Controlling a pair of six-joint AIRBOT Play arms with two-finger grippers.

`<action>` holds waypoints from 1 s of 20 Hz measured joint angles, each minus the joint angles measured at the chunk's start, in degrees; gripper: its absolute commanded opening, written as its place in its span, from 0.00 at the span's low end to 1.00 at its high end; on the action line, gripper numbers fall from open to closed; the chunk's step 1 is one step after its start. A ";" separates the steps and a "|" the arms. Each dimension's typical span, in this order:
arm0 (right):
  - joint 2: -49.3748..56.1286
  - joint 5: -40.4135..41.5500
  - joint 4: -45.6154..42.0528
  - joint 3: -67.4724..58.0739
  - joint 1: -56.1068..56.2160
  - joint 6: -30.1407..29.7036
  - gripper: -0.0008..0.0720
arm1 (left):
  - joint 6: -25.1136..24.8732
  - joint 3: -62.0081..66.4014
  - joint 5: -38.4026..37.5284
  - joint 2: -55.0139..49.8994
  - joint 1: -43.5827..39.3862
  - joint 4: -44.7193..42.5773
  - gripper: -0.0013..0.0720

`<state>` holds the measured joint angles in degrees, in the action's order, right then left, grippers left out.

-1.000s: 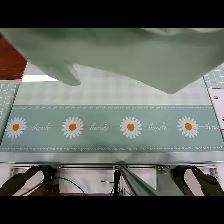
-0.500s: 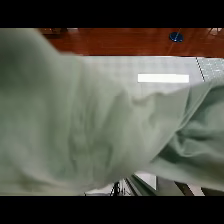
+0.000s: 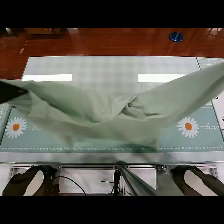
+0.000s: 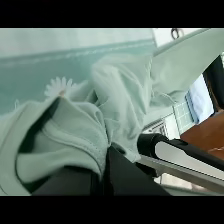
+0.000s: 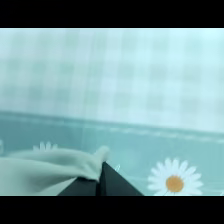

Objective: Fold the shirts.

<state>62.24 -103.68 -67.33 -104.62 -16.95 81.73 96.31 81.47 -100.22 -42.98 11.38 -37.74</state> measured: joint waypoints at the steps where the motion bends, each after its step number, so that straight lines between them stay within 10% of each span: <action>1: 2.97 0.04 -1.14 0.98 2.27 -0.26 0.04 | -1.38 -5.25 2.14 -0.33 -0.11 -0.04 0.06; 10: 25.62 20.20 -6.21 3.32 14.16 -2.45 0.04 | -17.73 -29.14 25.46 -19.89 -0.44 2.99 0.07; 20: 30.73 44.13 -10.27 3.43 15.15 -0.83 0.04 | -43.74 -30.84 38.77 -41.22 -0.72 37.73 0.07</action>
<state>92.97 -59.55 -77.60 -101.19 -1.80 80.90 52.58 50.63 -61.45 -84.20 10.66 -0.01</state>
